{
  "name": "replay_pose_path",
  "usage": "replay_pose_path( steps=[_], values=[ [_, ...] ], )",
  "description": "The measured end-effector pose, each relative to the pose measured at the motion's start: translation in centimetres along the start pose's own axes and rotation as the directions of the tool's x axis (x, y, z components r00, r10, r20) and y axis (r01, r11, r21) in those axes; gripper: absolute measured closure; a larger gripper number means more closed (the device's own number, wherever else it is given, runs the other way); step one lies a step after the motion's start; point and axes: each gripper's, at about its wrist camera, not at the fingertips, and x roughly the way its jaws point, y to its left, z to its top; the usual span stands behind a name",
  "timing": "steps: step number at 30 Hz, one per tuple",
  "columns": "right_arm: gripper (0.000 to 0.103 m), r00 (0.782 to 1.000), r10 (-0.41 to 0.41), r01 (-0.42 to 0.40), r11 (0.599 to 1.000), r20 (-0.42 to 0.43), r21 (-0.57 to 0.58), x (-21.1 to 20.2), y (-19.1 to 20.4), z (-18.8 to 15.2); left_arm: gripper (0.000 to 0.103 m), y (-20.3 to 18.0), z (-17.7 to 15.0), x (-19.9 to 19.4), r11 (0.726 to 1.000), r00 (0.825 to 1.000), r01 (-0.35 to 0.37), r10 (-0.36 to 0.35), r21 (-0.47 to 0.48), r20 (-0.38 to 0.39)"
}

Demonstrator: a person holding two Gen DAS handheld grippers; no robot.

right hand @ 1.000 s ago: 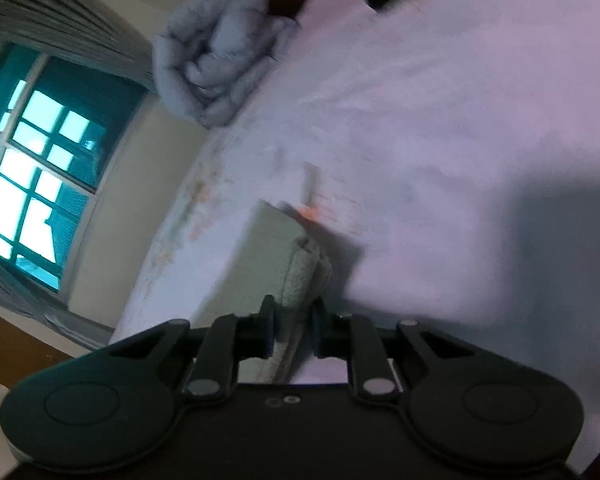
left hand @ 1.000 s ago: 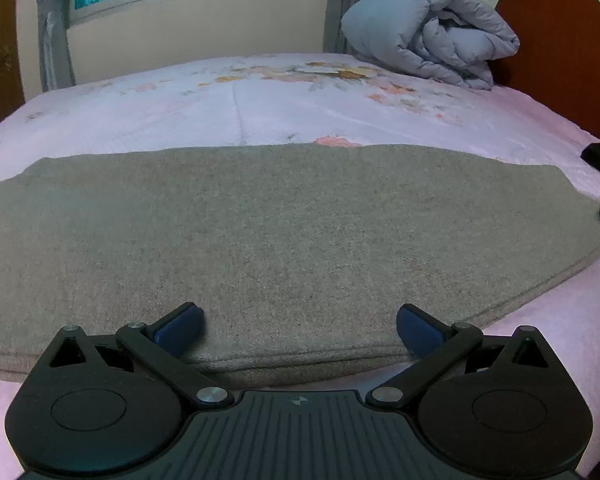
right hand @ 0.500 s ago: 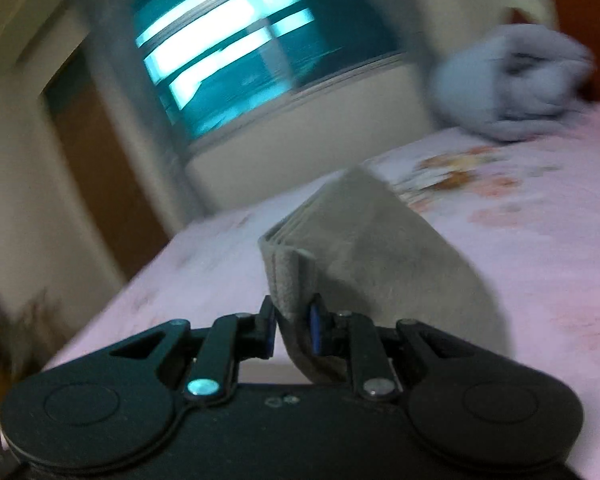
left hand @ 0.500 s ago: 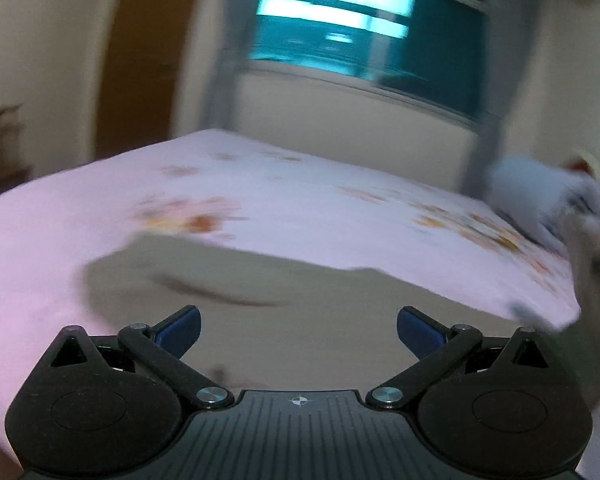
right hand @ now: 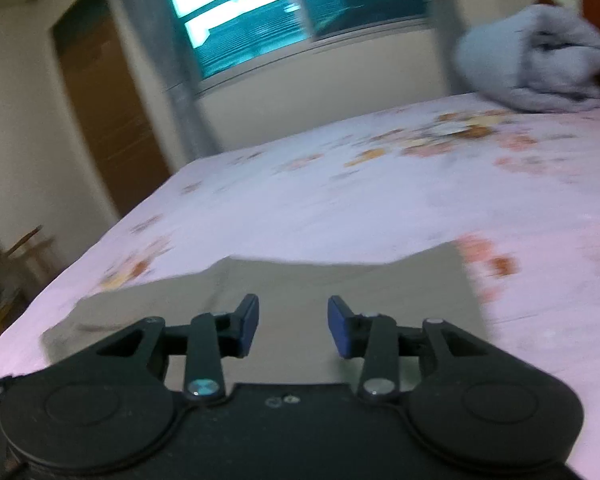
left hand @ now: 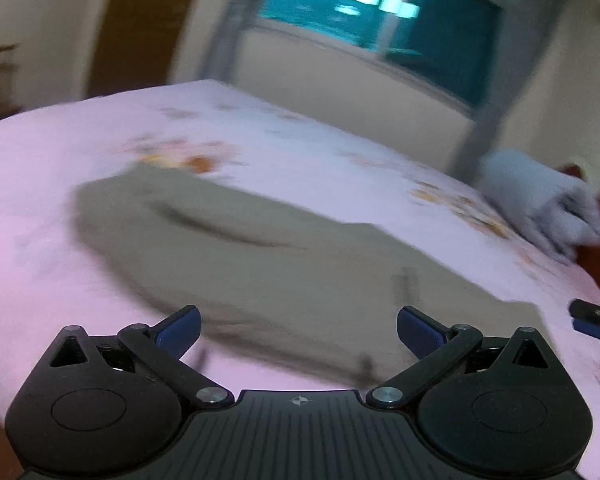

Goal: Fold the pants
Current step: 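Lift the held edge with the right gripper and fold it over the pants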

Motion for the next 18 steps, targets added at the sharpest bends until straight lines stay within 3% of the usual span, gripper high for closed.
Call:
replay_pose_path(
  steps=[4, 5, 6, 7, 14, 16, 18],
  values=[
    [0.070, 0.995, -0.103, 0.101, 0.990, 0.015, 0.103, -2.0, -4.0, -0.3, 0.002, -5.4, 0.4, 3.5, 0.989, 0.986, 0.147, -0.145, 0.019, -0.086],
    [0.070, 0.993, -0.115, 0.112, 0.984, 0.015, 0.140, -2.4, -5.0, -0.9, 0.017, -6.3, 0.4, 4.5, 0.988, 0.981, 0.156, -0.154, 0.006, -0.118],
    [0.069, 0.992, -0.128, 0.123, 0.978, 0.016, 0.171, -2.9, -6.0, -1.2, 0.027, -7.2, 0.3, 5.5, 0.988, 0.977, 0.152, -0.149, 0.007, -0.151],
    [0.069, 0.990, -0.139, 0.133, 0.973, 0.019, 0.187, -3.1, -6.6, -1.7, 0.029, -7.8, 0.3, 6.2, 0.988, 0.973, 0.156, -0.153, 0.004, -0.174],
    [0.064, 0.988, -0.150, 0.138, 0.957, 0.027, 0.254, -4.5, -10.4, -3.9, 0.032, -10.5, -1.4, 8.6, 0.994, 0.965, 0.107, -0.103, 0.005, -0.242],
    [0.063, 0.989, -0.149, 0.138, 0.950, 0.021, 0.281, -4.5, -11.1, -4.1, 0.052, -10.5, -2.2, 9.3, 0.996, 0.960, 0.089, -0.087, -0.002, -0.266],
    [0.063, 0.992, -0.129, 0.121, 0.935, 0.001, 0.333, -4.3, -12.0, -4.4, 0.061, -10.3, -2.2, 9.3, 0.997, 0.960, 0.077, -0.074, -0.002, -0.271]
  ],
)
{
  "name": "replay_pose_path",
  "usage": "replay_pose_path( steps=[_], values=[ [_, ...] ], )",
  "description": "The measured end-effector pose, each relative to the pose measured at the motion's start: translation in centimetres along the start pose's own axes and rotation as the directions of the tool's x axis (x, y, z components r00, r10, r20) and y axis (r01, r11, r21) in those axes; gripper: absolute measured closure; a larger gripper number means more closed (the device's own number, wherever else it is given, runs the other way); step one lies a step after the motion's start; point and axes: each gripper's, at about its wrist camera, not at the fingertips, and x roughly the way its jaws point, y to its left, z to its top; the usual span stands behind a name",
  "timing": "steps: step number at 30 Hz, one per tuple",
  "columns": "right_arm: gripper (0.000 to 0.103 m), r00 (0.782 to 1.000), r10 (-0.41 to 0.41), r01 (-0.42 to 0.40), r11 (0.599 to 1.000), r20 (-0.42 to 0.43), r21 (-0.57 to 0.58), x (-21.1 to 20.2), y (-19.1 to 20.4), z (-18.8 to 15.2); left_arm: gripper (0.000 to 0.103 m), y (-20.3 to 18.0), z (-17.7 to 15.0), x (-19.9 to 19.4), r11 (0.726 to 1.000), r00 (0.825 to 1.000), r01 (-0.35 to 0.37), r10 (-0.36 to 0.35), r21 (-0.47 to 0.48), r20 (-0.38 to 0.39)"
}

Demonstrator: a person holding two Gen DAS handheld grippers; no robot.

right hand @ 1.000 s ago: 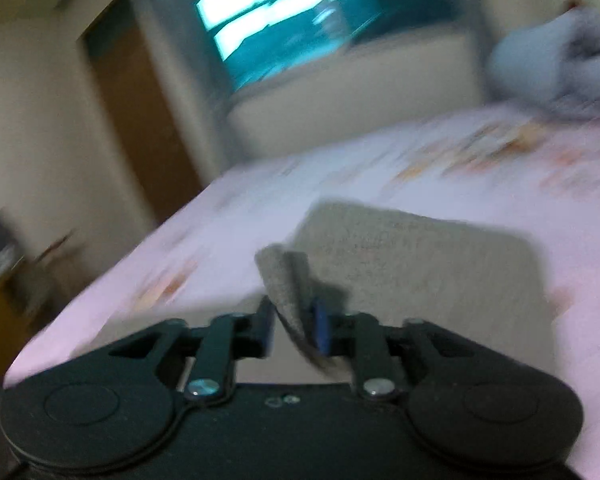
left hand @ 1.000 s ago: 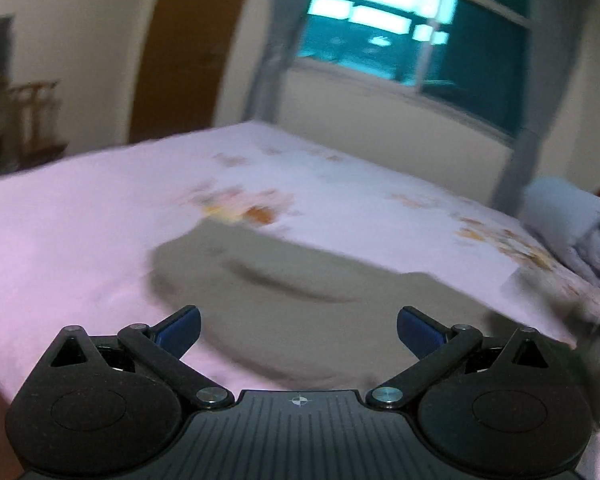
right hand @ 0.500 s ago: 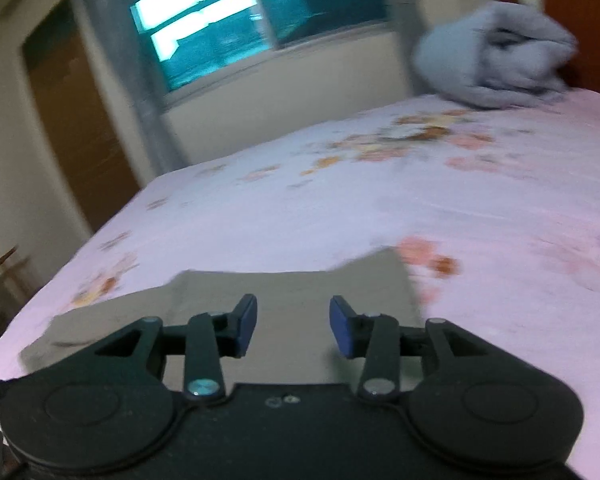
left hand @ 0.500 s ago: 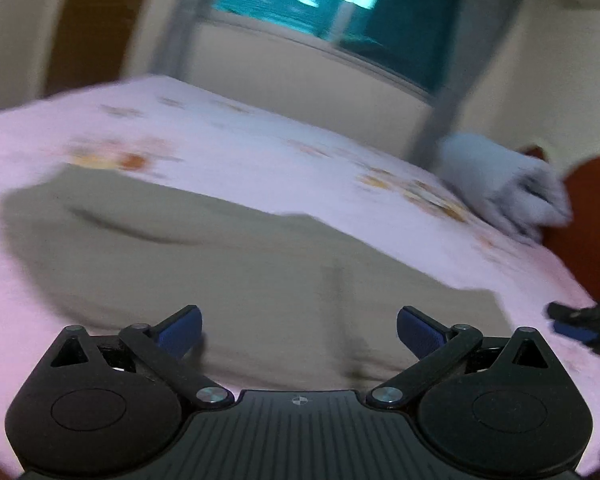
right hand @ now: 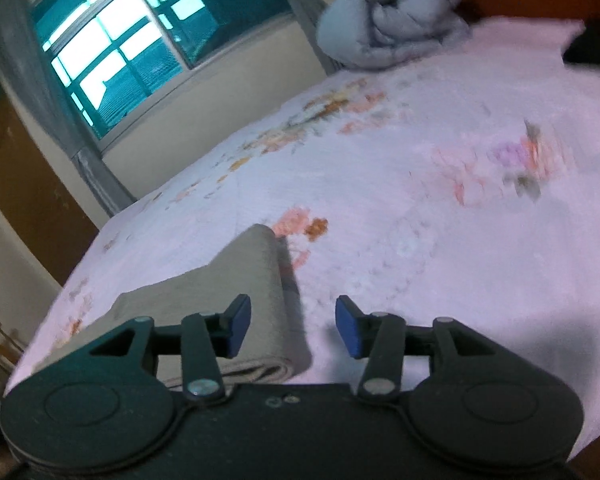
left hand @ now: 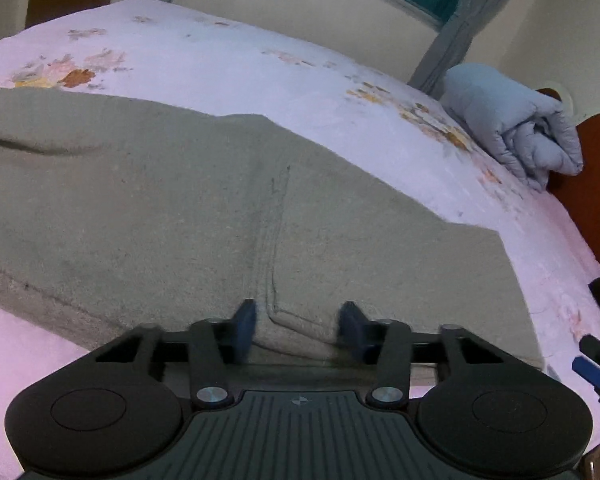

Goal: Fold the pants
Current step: 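Lift the held edge with the right gripper and fold it over the pants, then open the right gripper and release the folded edge onto the pants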

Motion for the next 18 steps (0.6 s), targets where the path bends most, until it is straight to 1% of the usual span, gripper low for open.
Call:
replay_pose_path(
  steps=[1, 2, 3, 4, 6, 8, 10, 12, 15, 18],
  values=[
    [0.063, 1.000, 0.011, -0.011, 1.000, -0.017, 0.023, 0.1, -0.3, 0.0, 0.062, 0.2, -0.1, -0.1, 1.000, 1.000, 0.004, -0.004, -0.005, -0.002],
    [0.062, 0.999, 0.038, -0.036, 0.998, -0.036, 0.053, 0.2, -0.7, -0.1, 0.065, 0.3, 0.0, -0.2, 1.000, 1.000, 0.010, -0.010, -0.008, 0.000],
    [0.057, 0.995, 0.086, -0.080, 0.992, -0.053, 0.097, 0.3, -1.2, -0.2, 0.067, 0.4, -0.1, -0.5, 1.000, 1.000, 0.018, -0.018, -0.011, 0.000],
    [0.054, 0.987, 0.148, -0.136, 0.979, -0.068, 0.152, 0.5, -1.8, -0.4, 0.068, 0.5, -0.1, -0.7, 1.000, 1.000, 0.022, -0.022, -0.005, 0.001],
    [0.037, 0.965, 0.246, -0.218, 0.945, -0.093, 0.245, 1.1, -2.4, -0.7, 0.070, 0.6, -0.3, -1.2, 1.000, 1.000, 0.020, -0.020, 0.013, -0.003],
    [0.036, 0.943, 0.311, -0.262, 0.911, -0.114, 0.318, 1.8, -2.6, -0.9, 0.070, 0.8, -0.7, -1.6, 1.000, 1.000, 0.017, -0.017, 0.015, -0.004],
    [0.036, 0.930, 0.349, -0.283, 0.881, -0.117, 0.379, 2.6, -2.8, -1.1, 0.070, 0.6, -0.8, -1.9, 1.000, 1.000, 0.013, -0.013, 0.024, 0.000],
    [0.037, 0.923, 0.362, -0.279, 0.864, -0.132, 0.420, 3.3, -2.8, -1.4, 0.070, 0.5, -0.7, -2.2, 1.000, 1.000, 0.013, -0.013, 0.020, 0.003],
    [0.037, 0.919, 0.375, -0.288, 0.850, -0.124, 0.441, 3.7, -2.6, -1.7, 0.070, 0.4, -0.7, -2.3, 1.000, 1.000, 0.009, -0.010, 0.019, 0.005],
    [0.036, 0.909, 0.400, -0.300, 0.824, -0.119, 0.480, 4.2, -2.5, -1.9, 0.070, 0.5, -1.0, -2.5, 1.000, 1.000, 0.010, -0.010, 0.010, 0.011]
  ],
)
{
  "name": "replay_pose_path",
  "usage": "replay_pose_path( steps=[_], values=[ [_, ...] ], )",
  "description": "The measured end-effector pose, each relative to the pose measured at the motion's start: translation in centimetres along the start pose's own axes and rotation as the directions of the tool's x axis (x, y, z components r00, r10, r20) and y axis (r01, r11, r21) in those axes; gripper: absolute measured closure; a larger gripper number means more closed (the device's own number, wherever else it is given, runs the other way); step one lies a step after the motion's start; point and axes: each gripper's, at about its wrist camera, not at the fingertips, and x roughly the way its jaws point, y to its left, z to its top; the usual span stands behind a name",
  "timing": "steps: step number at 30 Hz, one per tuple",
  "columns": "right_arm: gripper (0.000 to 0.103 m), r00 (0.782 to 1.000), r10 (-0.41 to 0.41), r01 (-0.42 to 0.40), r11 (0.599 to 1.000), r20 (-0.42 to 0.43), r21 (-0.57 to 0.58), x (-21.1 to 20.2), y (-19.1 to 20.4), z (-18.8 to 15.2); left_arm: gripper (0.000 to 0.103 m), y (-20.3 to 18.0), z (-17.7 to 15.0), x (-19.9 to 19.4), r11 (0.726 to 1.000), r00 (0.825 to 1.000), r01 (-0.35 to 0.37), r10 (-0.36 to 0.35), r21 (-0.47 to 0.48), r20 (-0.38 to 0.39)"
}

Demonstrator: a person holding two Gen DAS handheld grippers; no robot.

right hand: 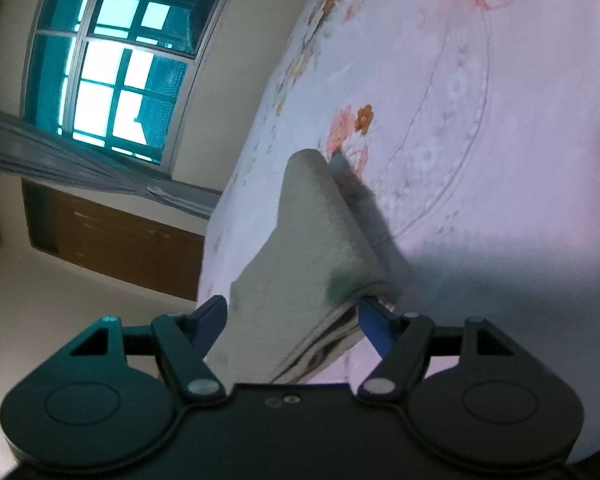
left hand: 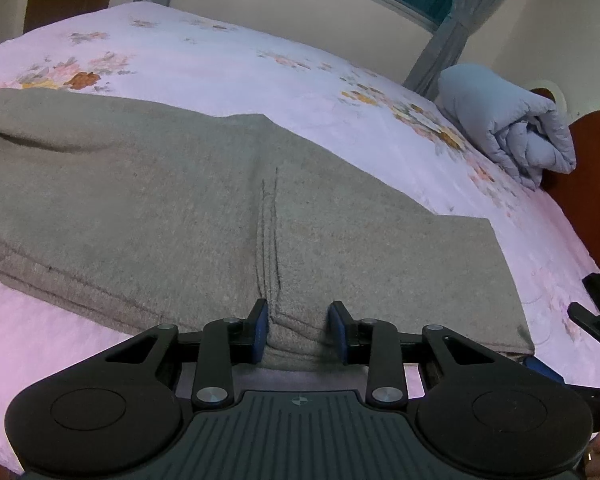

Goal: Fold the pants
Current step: 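Open the right gripper and release the folded edge onto the pants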

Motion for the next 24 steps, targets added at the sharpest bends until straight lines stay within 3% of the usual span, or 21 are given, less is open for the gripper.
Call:
replay_pose_path(
  steps=[3, 7, 9, 11, 13, 14, 16, 19, 20, 21, 22, 24],
  values=[
    [0.036, 1.000, -0.018, 0.019, 1.000, -0.007, 0.025, 0.9, -0.1, -0.2, 0.070, 0.1, -0.2, -0.1, 1.000, 1.000, 0.000, 0.000, -0.002, 0.006],
    [0.031, 0.999, -0.031, 0.025, 0.992, 0.044, 0.121, 2.3, -1.1, -0.1, 0.070, 0.0, -0.1, -0.2, 1.000, 1.000, 0.000, 0.000, 0.002, 0.021],
    [0.050, 0.985, 0.000, -0.026, 0.988, 0.172, 0.150, 1.5, -1.4, -0.3, 0.070, -0.2, 0.1, -0.1, 1.000, 1.000, 0.013, -0.014, 0.007, 0.020],
    [0.054, 0.965, 0.042, -0.086, 0.983, 0.257, 0.164, 1.0, -1.8, -0.9, 0.070, -0.6, 0.0, 0.2, 1.000, 1.000, -0.003, 0.002, 0.020, 0.012],
    [0.062, 0.968, -0.029, -0.021, 0.980, 0.249, 0.199, 1.6, -2.7, -1.6, 0.070, -0.5, -0.3, 0.8, 0.999, 1.000, -0.018, 0.018, 0.026, 0.003],
    [0.068, 0.967, -0.031, -0.026, 0.976, 0.254, 0.218, 1.5, -3.4, -1.8, 0.069, -0.2, -0.4, 1.1, 1.000, 1.000, -0.012, 0.012, 0.017, -0.002],
    [0.068, 0.970, -0.010, -0.052, 0.967, 0.245, 0.248, 1.3, -3.8, -1.5, 0.069, 0.1, -0.5, 1.1, 1.000, 1.000, -0.002, 0.002, 0.010, 0.000],
    [0.059, 0.984, -0.043, 0.014, 0.985, 0.171, 0.170, 0.9, -1.8, -1.0, 0.066, 0.4, -0.5, 1.0, 1.000, 1.000, 0.005, -0.005, 0.016, 0.002],
    [0.054, 0.984, -0.058, 0.042, 0.994, 0.168, 0.097, 0.1, -0.6, -1.0, 0.065, 0.4, -0.5, 0.9, 1.000, 1.000, 0.017, -0.017, 0.019, 0.002],
    [0.039, 0.983, -0.045, 0.045, 0.999, 0.178, 0.006, -0.7, 0.9, -1.2, 0.062, 0.4, -0.5, 0.9, 0.999, 1.000, 0.019, -0.019, 0.028, 0.004],
    [0.034, 0.982, -0.027, 0.042, 0.996, 0.189, -0.073, -1.3, 2.1, -1.4, 0.061, 0.5, -0.6, 0.8, 0.999, 1.000, 0.021, -0.022, 0.034, 0.009],
    [0.031, 0.983, 0.002, 0.036, 0.979, 0.186, -0.199, -1.0, 4.5, -0.8, 0.056, 0.5, -0.7, 0.8, 0.998, 0.999, 0.035, -0.035, 0.048, 0.010]
  ],
)
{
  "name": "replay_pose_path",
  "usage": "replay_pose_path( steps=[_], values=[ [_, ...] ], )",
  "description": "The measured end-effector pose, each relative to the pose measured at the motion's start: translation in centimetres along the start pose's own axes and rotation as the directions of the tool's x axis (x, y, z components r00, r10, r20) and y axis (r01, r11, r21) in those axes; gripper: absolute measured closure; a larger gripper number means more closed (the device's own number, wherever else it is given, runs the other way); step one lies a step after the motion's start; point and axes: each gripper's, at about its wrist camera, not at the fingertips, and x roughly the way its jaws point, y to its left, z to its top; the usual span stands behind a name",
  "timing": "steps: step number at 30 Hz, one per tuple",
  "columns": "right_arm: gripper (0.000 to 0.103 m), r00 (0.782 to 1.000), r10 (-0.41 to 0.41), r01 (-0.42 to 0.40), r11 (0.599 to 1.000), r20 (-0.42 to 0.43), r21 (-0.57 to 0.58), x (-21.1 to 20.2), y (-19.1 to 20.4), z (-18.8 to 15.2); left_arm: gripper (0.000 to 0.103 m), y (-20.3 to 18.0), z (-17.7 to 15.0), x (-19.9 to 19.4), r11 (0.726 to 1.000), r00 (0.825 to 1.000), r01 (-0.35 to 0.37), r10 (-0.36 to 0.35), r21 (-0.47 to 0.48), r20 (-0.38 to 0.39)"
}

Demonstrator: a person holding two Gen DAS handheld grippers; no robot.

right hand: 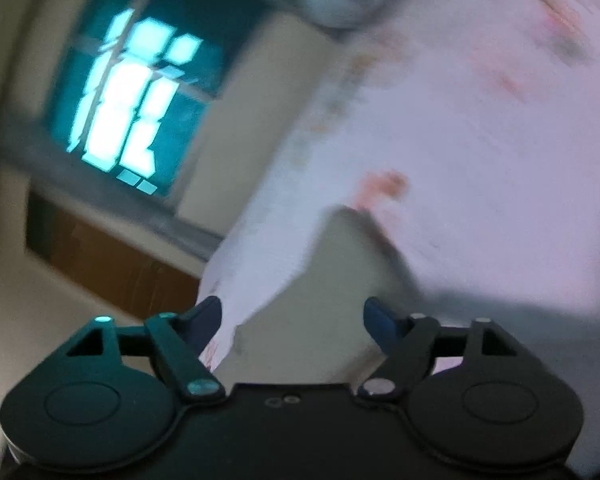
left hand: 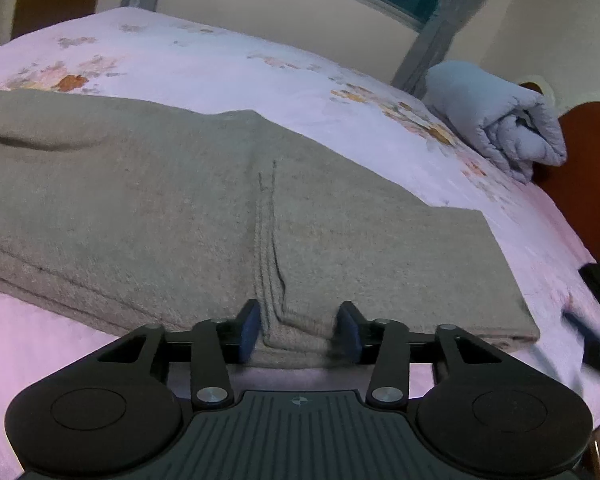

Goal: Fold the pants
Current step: 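Open the right gripper and release the folded edge onto the pants, then grasp the sweatpants leg cuff with the left gripper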

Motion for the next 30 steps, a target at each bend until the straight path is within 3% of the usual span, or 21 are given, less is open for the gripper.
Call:
replay_pose_path(
  steps=[4, 6, 7, 9, 10, 11, 13, 14, 17, 18, 23, 30],
  values=[
    [0.035, 0.997, 0.035, -0.040, 0.997, -0.071, -0.071, 5.6, 2.3, 3.5, 0.041, -0.2, -0.2, -0.2, 1.000, 1.000, 0.017, -0.017, 0.019, 0.010],
    [0.037, 0.994, -0.012, 0.003, 0.996, -0.111, -0.089, 8.7, 2.8, 4.6, 0.037, -0.4, -0.2, -0.3, 0.999, 1.000, 0.015, -0.015, 0.037, 0.010],
    [0.037, 0.985, -0.016, 0.005, 0.998, -0.170, -0.067, 10.7, 2.6, 4.9, 0.037, -0.4, -0.2, -0.2, 0.999, 1.000, 0.016, -0.016, 0.042, 0.009],
    [0.041, 0.964, -0.135, 0.121, 0.990, -0.228, -0.076, 13.3, 1.4, 5.0, 0.037, -0.3, -0.2, -0.1, 0.999, 1.000, 0.018, -0.018, 0.036, 0.007],
    [0.047, 0.939, -0.237, 0.220, 0.971, -0.251, -0.094, 14.4, 0.2, 4.7, 0.036, -0.2, -0.2, 0.0, 0.999, 1.000, 0.020, -0.020, 0.030, 0.004],
    [0.060, 0.928, -0.264, 0.260, 0.964, -0.261, -0.052, 14.6, -1.3, 4.6, 0.036, -0.2, -0.2, 0.1, 0.999, 1.000, 0.019, -0.019, 0.029, 0.000],
    [0.060, 0.950, -0.198, 0.220, 0.973, -0.239, 0.067, 13.3, -2.9, 4.8, 0.035, -0.3, 0.0, 0.1, 0.999, 1.000, 0.019, -0.019, 0.034, -0.005],
    [0.053, 0.956, -0.190, 0.209, 0.975, -0.222, 0.068, 12.4, -2.5, 4.7, 0.032, -0.4, 0.0, 0.1, 0.999, 1.000, 0.021, -0.020, 0.039, -0.005],
    [0.032, 0.980, -0.146, 0.137, 0.988, -0.136, -0.074, 8.9, 0.1, 3.8, 0.028, -0.9, -0.1, 0.1, 0.998, 1.000, 0.011, -0.011, 0.069, 0.004],
    [0.030, 0.983, -0.132, 0.118, 0.987, -0.129, -0.109, 8.0, 0.7, 3.3, 0.025, -1.2, -0.3, -0.1, 0.997, 1.000, 0.002, -0.003, 0.082, 0.008],
    [0.029, 0.983, -0.134, 0.097, 0.960, -0.128, -0.262, 4.2, 3.3, 1.1, 0.010, -2.1, -0.1, -1.9, 0.994, 0.999, -0.022, 0.018, 0.107, 0.040],
    [0.028, 0.979, -0.141, 0.089, 0.944, -0.145, -0.318, 2.5, 5.8, -1.1, 0.009, 0.0, 0.5, -4.4, 0.997, 0.998, -0.022, 0.017, 0.078, 0.061]
  ],
)
